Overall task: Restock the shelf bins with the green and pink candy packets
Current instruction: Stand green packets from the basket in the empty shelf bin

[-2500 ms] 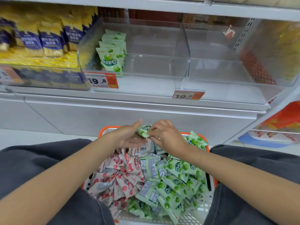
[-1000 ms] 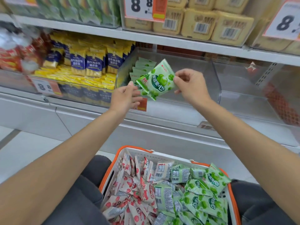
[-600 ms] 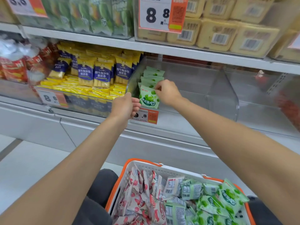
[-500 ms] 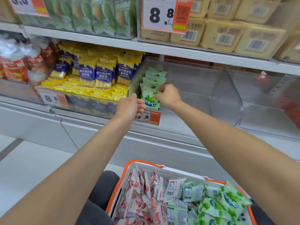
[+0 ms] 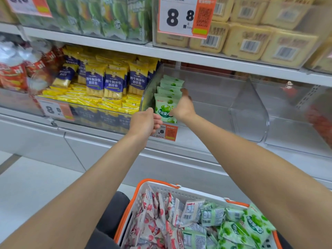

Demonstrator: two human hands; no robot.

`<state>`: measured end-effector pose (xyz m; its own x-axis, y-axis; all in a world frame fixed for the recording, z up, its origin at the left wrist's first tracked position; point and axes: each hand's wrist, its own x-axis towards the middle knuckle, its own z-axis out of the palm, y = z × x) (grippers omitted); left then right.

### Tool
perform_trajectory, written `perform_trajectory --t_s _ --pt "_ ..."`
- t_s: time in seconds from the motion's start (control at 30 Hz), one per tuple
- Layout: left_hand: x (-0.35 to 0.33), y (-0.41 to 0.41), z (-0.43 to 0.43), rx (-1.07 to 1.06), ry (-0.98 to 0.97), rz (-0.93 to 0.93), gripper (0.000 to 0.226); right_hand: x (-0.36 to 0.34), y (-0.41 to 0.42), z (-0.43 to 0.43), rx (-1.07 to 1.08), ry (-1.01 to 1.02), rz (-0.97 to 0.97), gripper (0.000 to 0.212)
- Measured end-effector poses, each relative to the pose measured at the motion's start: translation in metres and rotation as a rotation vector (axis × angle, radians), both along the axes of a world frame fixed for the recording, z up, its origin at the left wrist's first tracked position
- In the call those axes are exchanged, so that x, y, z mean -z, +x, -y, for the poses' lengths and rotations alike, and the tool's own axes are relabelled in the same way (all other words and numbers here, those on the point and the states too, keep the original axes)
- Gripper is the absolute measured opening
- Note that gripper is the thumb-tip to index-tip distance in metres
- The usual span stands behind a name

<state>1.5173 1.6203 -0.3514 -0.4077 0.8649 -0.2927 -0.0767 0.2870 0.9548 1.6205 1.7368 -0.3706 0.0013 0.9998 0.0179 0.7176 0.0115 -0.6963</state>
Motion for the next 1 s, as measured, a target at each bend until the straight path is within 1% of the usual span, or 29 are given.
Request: perform_trajectory --t_s 0.03,0.1,0.17,0.2,0.27,0.33,0.47,0.6,0.63,0.7,0.73,0.77,0.87,0.93,1.0 --pt "0.000 0.000 0.000 -0.001 0.000 -0.001 0.038 0.000 -0.001 0.000 0.007 -0.009 0.001 0.087" --pt "0.000 0.001 0.000 -0.002 0.002 0.000 0.037 -0.001 0.000 -0.001 0.045 -0.150 0.042 0.089" --pt "0.000 0.001 -0.001 0.000 0.005 0.001 0.037 0.001 0.001 -0.002 0.012 -0.346 0.125 0.082" --pt "0.000 0.001 -0.001 0.000 0.005 0.000 0.037 0.002 0.001 -0.002 -0.015 -0.425 0.128 0.079" --pt "0.001 0.000 -0.001 0.000 0.005 -0.006 0.036 0.003 -0.001 -0.002 -0.039 -0.490 0.124 0.076" --pt "0.002 -0.001 -0.002 0.000 0.007 -0.010 0.036 0.003 -0.002 -0.003 -0.039 -0.458 0.157 0.071" --pt "0.003 -0.001 -0.003 -0.002 0.020 -0.006 0.037 0.006 -0.009 -0.010 -0.002 -0.369 0.156 0.054" --pt "0.003 -0.001 -0.003 0.002 0.031 -0.008 0.036 0.011 -0.020 -0.011 -0.058 -0.296 0.231 0.061" --pt "0.004 -0.001 -0.003 0.003 0.031 -0.009 0.036 0.012 -0.019 -0.012 -0.068 -0.294 0.250 0.060" --pt "0.005 -0.001 -0.003 0.006 0.032 -0.019 0.037 0.010 -0.015 -0.010 -0.090 -0.308 0.257 0.049" --pt "0.005 -0.001 -0.004 0.008 0.034 -0.029 0.037 0.009 -0.012 -0.009 -0.087 -0.333 0.244 0.044" --pt "0.006 -0.002 -0.004 0.009 0.035 -0.039 0.037 0.008 -0.009 -0.008 -0.085 -0.351 0.216 0.044" --pt "0.008 0.000 -0.002 0.015 0.036 -0.060 0.039 -0.001 0.002 0.000 -0.094 -0.364 0.150 0.050" --pt "0.009 0.005 0.000 0.038 0.021 -0.066 0.039 -0.012 0.014 0.009 -0.108 -0.327 0.137 0.039" --pt "0.011 0.014 0.003 0.063 0.002 -0.046 0.035 -0.022 0.028 0.024 -0.114 -0.204 0.163 0.024"
